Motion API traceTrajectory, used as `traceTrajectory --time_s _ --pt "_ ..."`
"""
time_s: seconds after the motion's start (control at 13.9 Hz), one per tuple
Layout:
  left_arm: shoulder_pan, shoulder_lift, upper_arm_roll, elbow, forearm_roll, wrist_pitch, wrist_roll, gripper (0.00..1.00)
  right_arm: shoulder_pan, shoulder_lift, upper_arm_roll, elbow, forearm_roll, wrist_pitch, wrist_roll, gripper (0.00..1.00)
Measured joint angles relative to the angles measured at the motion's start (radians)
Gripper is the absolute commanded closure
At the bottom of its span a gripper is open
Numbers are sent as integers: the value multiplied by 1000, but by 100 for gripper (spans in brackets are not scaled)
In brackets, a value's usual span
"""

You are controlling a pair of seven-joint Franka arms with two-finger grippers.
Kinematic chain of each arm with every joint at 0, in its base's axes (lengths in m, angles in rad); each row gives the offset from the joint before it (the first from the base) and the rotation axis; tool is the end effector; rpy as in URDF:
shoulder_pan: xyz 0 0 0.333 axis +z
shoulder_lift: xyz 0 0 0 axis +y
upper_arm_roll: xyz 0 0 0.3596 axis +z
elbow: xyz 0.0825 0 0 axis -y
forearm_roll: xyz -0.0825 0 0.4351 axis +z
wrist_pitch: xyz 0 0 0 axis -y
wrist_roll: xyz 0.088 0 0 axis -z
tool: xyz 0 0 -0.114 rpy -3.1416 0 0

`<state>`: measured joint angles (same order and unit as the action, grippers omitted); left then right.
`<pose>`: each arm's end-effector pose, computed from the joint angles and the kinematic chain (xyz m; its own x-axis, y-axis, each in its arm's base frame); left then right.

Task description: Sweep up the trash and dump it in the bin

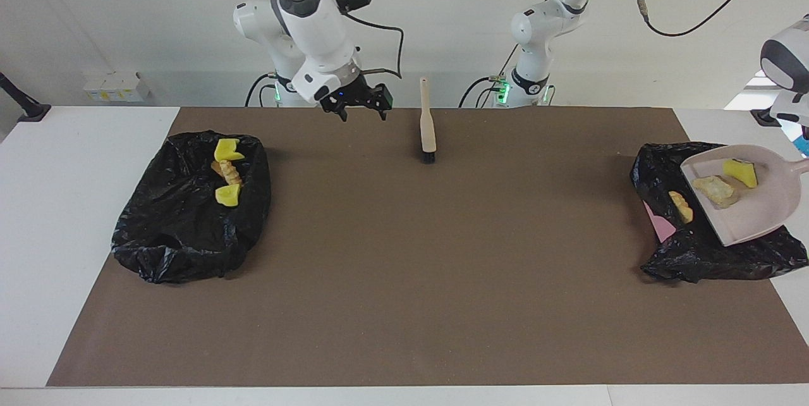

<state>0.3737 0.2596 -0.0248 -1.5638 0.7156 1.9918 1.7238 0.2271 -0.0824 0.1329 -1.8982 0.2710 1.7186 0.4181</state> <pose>0.6644 0.2913 0.5488 -0.0468 -0.7718 -0.6341 -0.9989 0.0404 0.0246 0.5255 0.2286 0.5535 0.9765 -0.0916 -0.1949 -0.1285 -0.9741 -0.1860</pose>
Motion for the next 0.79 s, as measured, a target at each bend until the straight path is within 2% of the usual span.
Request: traceTrajectory --time_s 0.29,0.58,0.79 --pt "-25 -34 2 -56 163 -3 -97 100 -77 -2 0 86 -90 -65 -45 0" --pt "4 -52 12 -70 188 21 -101 100 -95 -1 0 150 -202 -75 -45 0" --pt "16 -54 14 -71 204 36 -100 100 -113 9 1 186 -241 -93 -45 0"
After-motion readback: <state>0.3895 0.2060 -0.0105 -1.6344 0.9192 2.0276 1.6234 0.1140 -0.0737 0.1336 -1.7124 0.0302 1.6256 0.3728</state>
